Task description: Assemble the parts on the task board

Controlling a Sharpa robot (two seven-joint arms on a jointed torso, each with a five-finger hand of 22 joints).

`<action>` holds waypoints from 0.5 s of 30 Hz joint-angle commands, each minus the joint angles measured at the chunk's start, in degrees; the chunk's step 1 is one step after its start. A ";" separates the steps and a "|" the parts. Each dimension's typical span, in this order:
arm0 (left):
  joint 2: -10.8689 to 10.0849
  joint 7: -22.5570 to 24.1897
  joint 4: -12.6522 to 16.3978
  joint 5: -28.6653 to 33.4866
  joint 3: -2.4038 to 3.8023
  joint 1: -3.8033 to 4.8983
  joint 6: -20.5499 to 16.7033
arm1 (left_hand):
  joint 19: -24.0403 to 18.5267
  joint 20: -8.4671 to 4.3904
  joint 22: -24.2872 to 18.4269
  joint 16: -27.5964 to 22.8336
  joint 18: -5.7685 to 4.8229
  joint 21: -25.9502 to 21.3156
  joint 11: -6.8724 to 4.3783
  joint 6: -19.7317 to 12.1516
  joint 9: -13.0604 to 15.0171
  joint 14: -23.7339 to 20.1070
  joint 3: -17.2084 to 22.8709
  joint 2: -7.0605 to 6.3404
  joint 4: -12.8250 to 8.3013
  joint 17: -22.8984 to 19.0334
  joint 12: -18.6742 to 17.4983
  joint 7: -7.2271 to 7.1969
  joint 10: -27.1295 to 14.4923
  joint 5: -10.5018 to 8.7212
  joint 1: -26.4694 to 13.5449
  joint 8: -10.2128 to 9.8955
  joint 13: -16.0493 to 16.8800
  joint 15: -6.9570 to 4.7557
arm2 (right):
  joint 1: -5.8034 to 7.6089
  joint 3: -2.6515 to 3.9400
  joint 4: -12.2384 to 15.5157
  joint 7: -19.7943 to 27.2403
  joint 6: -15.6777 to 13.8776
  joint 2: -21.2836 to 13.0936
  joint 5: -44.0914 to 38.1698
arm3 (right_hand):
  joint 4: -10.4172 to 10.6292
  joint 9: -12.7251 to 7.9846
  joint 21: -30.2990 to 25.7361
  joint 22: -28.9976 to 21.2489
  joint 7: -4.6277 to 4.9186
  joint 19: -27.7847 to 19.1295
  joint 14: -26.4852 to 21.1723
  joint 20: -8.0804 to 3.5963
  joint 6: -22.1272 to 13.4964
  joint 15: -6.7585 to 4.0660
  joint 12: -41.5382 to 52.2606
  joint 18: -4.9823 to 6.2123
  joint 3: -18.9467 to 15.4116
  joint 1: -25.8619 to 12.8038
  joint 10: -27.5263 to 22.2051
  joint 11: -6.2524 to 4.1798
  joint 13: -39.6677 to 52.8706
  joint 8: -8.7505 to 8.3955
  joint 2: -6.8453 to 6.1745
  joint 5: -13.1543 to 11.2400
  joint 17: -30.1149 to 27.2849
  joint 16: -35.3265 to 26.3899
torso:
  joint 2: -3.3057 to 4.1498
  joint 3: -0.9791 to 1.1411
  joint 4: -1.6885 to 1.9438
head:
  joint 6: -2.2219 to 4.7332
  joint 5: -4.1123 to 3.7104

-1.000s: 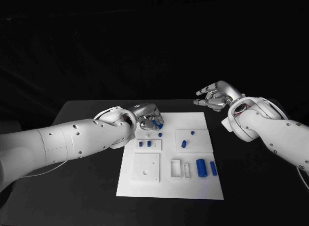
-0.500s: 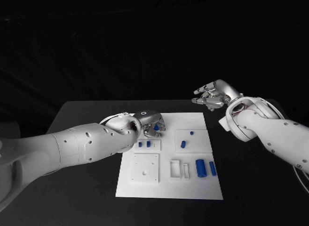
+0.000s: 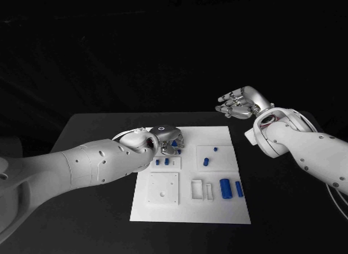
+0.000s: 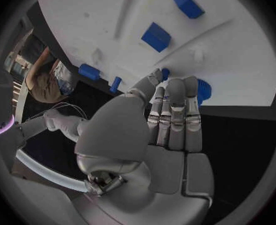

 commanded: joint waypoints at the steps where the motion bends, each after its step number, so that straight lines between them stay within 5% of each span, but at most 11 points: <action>1: 0.54 -0.11 -0.66 -1.37 0.02 -0.39 0.35 | -0.41 0.11 1.38 0.25 0.56 0.56 -0.18 -0.21 -0.02 -0.30 0.70 0.07 -0.05 -0.19 -0.13 0.18 -0.26 0.55 0.13 -0.18 -0.07 -0.10 | -0.02 0.02 0.13 2.87 -2.40 0.07 2.16 | -0.07 0.05 -0.15 -4.96 0.50 -1.14 0.46 0.62 -0.03 0.59 -1.35 0.21 0.76 -0.08 -0.90 0.64 -0.09 -0.03 -0.51 0.36 -3.45 -3.74 | -0.02 0.02 0.00 | 0.05 0.07; 4: 0.88 0.03 -1.32 -1.46 0.02 -0.78 0.53 | -0.72 0.08 1.41 0.49 0.65 1.37 -0.21 0.01 -0.02 -0.31 1.45 0.16 -0.13 -0.40 -0.13 0.20 -0.06 1.26 -0.01 -0.17 -0.07 -0.11 | -0.02 0.02 0.11 3.32 -2.64 0.08 2.68 | 0.00 0.01 0.12 -12.59 0.69 -0.64 2.85 1.08 -0.14 0.92 -1.79 0.41 1.05 -0.33 -1.06 0.78 -0.10 -0.11 -0.73 0.25 -8.47 -8.49 | 0.00 -0.05 -0.10 | 0.02 0.05; 7: 1.11 0.11 -1.81 -1.50 0.02 -1.04 0.87 | -0.98 -0.16 1.57 0.87 0.79 2.63 -0.32 0.35 -0.03 -0.16 2.51 0.24 -0.43 -0.35 -0.19 0.20 0.41 4.57 -0.19 -0.19 -0.10 -0.36 | -0.02 0.03 0.11 3.61 -2.81 0.08 3.04 | 0.06 0.02 0.15 -17.64 0.69 -0.04 3.83 1.15 -0.24 1.08 -1.83 0.29 0.88 -0.20 -1.27 0.85 -0.13 -0.09 -0.69 0.28 -11.24 -10.57 | 0.03 -0.03 -0.09 | 0.00 0.05; 15: 1.59 0.14 -2.72 -1.53 0.03 -1.46 1.34 | -2.19 -0.22 1.38 1.66 0.88 5.79 -0.59 0.49 -0.05 -0.15 4.11 0.20 -0.64 -0.43 -0.15 0.11 1.28 4.08 -1.03 -0.18 -0.08 -0.45 | -0.02 0.03 0.09 3.96 -3.15 0.11 3.52 | 0.26 0.02 0.83 -24.43 0.72 1.07 4.57 1.09 -0.30 1.11 -1.87 0.12 0.45 -0.03 -1.33 0.89 -0.12 -0.09 -0.69 0.22 -13.35 -11.44 | -0.03 0.01 0.06 | -0.13 -0.05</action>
